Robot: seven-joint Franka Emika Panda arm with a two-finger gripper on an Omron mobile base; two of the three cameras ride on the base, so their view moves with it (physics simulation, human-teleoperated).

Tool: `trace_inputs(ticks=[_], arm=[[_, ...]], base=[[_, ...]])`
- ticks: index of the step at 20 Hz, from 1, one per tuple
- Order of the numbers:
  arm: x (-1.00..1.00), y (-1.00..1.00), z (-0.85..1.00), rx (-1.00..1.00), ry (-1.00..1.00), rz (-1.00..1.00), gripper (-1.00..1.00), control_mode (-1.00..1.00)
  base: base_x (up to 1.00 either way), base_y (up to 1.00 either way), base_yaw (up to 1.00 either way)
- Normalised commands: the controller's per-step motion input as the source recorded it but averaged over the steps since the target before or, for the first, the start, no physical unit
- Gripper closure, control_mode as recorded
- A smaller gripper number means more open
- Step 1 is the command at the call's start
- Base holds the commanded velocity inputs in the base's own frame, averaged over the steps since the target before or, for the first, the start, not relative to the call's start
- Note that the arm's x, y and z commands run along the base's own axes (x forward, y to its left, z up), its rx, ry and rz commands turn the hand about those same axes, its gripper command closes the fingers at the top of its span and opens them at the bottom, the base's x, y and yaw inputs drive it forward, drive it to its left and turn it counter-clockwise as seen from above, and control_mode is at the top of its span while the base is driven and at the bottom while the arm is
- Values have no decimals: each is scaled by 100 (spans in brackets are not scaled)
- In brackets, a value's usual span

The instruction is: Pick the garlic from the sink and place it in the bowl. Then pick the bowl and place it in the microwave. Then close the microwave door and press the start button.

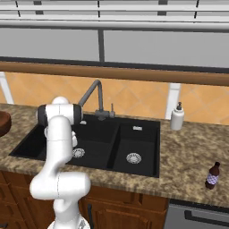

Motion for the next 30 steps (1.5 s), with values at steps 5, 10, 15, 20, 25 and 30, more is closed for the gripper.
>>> trace_inputs(ticks=[5,10,15,20,25,30], arm=[[-35,4,-70,0,0,-1,-100,-100],[-69,12,-85,3,12,-2,100,-100],[-78,6,-72,6,11,-4,100,-100],[-82,51,18,8,-18,-18,100,-100],[-67,46,91,3,-32,-18,100,-100],[-54,9,100,12,-14,-9,100,-100]], base=[[0,0,0],[0,0,0],[0,0,0],[0,0,0],[0,0,0],[0,0,0]])
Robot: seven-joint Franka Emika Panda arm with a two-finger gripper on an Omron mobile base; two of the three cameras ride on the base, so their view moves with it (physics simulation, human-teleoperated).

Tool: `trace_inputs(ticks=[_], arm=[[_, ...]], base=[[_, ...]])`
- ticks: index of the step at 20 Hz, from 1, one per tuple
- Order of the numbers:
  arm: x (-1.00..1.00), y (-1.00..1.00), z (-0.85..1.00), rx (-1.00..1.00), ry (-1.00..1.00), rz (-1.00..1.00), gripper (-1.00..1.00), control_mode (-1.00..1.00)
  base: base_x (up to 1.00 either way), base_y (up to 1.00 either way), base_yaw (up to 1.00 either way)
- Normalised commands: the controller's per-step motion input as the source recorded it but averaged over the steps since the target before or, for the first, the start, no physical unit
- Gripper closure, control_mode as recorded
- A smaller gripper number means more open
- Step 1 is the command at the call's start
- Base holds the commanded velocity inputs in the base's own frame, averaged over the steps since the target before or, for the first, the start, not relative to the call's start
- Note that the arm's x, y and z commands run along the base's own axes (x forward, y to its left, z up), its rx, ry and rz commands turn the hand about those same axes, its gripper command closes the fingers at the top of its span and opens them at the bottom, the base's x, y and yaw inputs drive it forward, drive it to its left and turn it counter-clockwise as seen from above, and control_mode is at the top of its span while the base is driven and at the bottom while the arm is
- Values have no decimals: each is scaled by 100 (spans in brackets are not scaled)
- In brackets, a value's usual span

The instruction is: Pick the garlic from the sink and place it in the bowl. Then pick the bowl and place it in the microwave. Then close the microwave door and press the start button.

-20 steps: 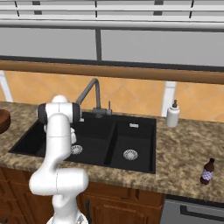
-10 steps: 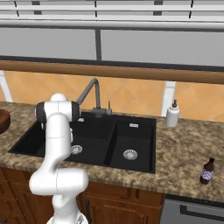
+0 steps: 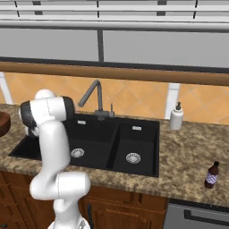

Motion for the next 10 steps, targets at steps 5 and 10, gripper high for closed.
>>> trace_inputs(ticks=[5,10], arm=[[-25,15,100,14,-15,-1,100,-100],[-14,23,100,12,-1,0,100,-100]], base=[[0,0,0],[0,0,0]])
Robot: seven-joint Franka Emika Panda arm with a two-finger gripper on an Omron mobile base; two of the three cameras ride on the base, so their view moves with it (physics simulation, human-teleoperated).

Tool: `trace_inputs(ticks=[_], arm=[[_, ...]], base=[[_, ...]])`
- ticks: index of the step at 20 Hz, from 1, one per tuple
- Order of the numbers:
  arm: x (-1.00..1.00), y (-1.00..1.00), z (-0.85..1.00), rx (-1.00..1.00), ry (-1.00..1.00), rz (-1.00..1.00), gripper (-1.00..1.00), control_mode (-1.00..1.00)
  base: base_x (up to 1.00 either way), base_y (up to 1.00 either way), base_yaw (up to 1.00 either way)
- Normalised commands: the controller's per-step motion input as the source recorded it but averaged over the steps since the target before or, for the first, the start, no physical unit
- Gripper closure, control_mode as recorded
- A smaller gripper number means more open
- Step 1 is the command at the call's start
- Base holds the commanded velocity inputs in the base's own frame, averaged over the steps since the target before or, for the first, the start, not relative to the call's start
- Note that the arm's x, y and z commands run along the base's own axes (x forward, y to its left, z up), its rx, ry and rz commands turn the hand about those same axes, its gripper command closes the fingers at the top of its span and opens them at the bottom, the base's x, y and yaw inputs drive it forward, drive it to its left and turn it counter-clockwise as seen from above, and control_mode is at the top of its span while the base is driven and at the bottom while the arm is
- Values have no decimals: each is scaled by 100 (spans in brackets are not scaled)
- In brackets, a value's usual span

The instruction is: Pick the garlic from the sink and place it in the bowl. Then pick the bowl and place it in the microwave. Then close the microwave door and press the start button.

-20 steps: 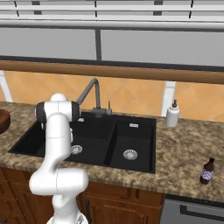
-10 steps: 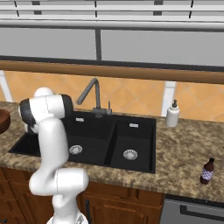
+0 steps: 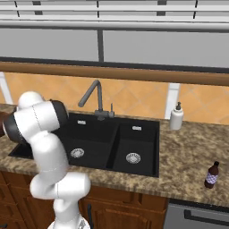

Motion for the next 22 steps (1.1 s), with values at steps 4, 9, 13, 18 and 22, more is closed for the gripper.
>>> trace_inputs(ticks=[4,9,13,18,22], arm=[[-24,47,100,4,-13,0,100,-100],[-39,47,100,-1,-27,2,100,-100],[-34,18,100,-2,3,22,100,-100],[-36,36,96,-3,15,29,100,-100],[-16,68,33,-9,18,23,100,-100]], base=[[0,0,0],[0,0,0],[0,0,0],[0,0,0],[0,0,0]])
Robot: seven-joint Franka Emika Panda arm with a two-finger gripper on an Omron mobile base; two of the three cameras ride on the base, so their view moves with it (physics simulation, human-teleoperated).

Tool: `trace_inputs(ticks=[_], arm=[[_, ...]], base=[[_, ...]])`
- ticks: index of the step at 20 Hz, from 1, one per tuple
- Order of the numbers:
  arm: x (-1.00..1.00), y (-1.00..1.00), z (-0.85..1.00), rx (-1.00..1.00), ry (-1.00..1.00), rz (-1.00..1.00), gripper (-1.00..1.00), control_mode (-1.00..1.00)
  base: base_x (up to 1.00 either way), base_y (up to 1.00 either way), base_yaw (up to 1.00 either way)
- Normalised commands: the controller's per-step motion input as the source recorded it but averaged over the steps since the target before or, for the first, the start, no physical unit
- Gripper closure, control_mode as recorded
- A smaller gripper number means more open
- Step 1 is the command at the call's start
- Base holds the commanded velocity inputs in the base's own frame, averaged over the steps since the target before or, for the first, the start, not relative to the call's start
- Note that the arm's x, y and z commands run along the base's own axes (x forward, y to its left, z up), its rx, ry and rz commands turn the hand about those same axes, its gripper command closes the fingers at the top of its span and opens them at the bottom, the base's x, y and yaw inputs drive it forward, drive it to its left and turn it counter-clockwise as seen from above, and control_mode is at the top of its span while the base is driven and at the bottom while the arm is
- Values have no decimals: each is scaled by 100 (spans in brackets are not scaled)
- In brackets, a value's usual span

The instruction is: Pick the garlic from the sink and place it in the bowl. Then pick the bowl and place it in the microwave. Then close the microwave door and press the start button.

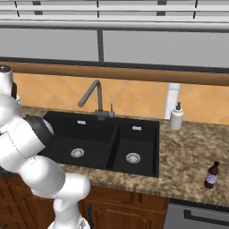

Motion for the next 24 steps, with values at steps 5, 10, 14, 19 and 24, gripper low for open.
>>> trace_inputs(ticks=[5,10,14,19,24], arm=[[0,96,0,-8,19,15,100,-100],[1,83,-2,-5,17,14,100,-100],[19,57,-12,-19,14,2,100,-100],[11,37,0,-25,0,0,100,-100],[57,5,-15,-10,12,0,100,-100]], base=[[0,0,0],[0,0,0],[0,0,0],[0,0,0],[0,0,0]])
